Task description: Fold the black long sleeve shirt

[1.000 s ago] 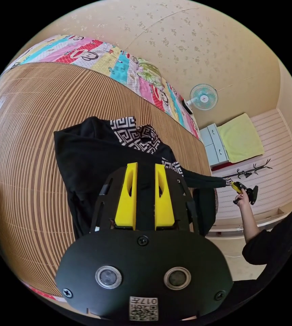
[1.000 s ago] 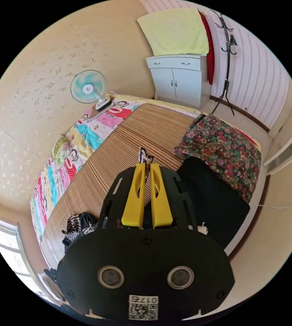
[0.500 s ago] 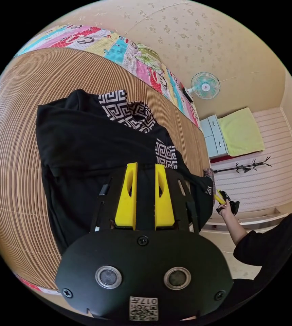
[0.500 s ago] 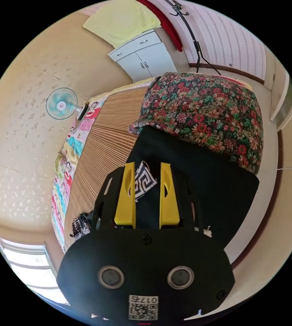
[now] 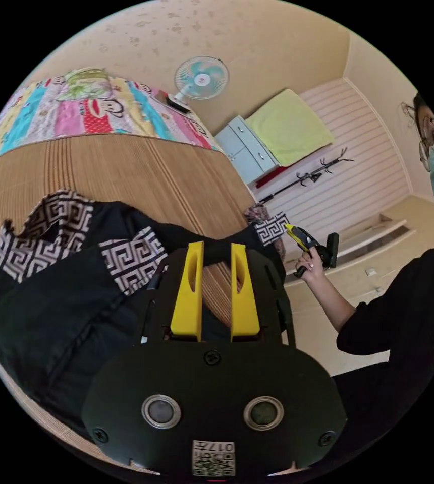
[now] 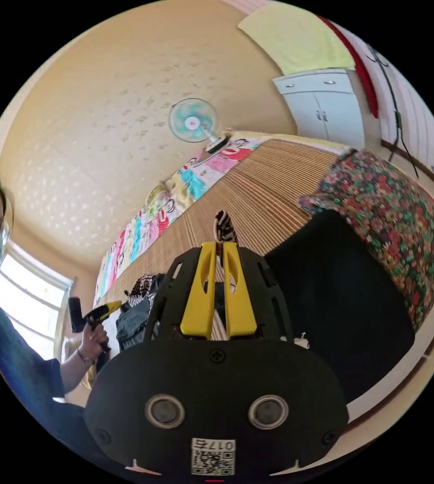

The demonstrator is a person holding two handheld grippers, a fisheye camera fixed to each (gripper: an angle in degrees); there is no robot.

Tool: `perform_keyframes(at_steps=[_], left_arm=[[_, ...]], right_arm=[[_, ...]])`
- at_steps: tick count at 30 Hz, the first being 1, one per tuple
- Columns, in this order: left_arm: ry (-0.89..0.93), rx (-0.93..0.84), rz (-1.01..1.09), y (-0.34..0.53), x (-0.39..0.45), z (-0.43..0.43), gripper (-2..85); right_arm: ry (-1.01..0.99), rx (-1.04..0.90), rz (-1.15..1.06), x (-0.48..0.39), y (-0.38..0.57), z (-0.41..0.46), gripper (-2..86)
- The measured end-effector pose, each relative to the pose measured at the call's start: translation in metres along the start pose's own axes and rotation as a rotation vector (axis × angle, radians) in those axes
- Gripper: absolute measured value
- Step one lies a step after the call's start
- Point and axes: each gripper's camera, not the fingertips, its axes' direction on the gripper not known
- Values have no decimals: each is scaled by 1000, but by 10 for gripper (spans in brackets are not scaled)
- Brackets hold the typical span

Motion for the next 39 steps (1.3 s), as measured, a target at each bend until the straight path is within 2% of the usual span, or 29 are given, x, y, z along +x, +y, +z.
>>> perform_keyframes(at_steps=[2, 4, 6, 8, 10, 12, 15, 20, 24, 26, 27, 28, 30, 33, 35, 39], left_arm=[[121, 9, -20, -20, 7, 19, 100], [251, 22, -126, -38, 4, 33, 124], [297, 18, -232, -44, -1, 37, 143], [234, -22, -316, -47, -4, 35, 155], [37, -91, -400, -46, -12, 24, 156], [-40, -141, -440, -43, -24, 16, 119], [1, -243, -571, -33, -54, 10, 86], [34, -157, -736, 0, -70, -31, 140], [224, -117, -854, 23, -81, -27, 158], [307, -131, -896, 28, -85, -14, 142], [345, -69, -912, 32, -83, -14, 97], [326, 11, -879, 32, -77, -21, 21], [217, 13, -800, 23, -63, -31, 2], [181, 66, -667, 11, -42, -47, -7], [116, 45, -615, 3, -32, -52, -7], [-138, -50, -502, -2, -25, -44, 5]], right_arm=[[66, -32, -136, -47, 6, 7, 31], [142, -48, -263, -91, 20, 17, 31], [196, -58, -420, -140, 47, 33, 30], [183, -76, -492, -167, 69, 46, 30], [169, -86, -462, -184, 88, 59, 30], [170, -61, -420, -203, 109, 68, 30], [174, -43, -500, -229, 129, 76, 28], [229, -54, -546, -244, 138, 78, 30], [159, -75, -546, -248, 136, 78, 33], [155, -80, -559, -254, 138, 81, 35], [156, -88, -568, -258, 139, 83, 37], [152, -93, -573, -260, 139, 83, 38], [33, -105, -633, -262, 137, 74, 42], [-192, -202, -663, -253, 122, 65, 53], [-223, -244, -665, -243, 106, 64, 66], [-178, -395, -711, -206, 74, 102, 81]])
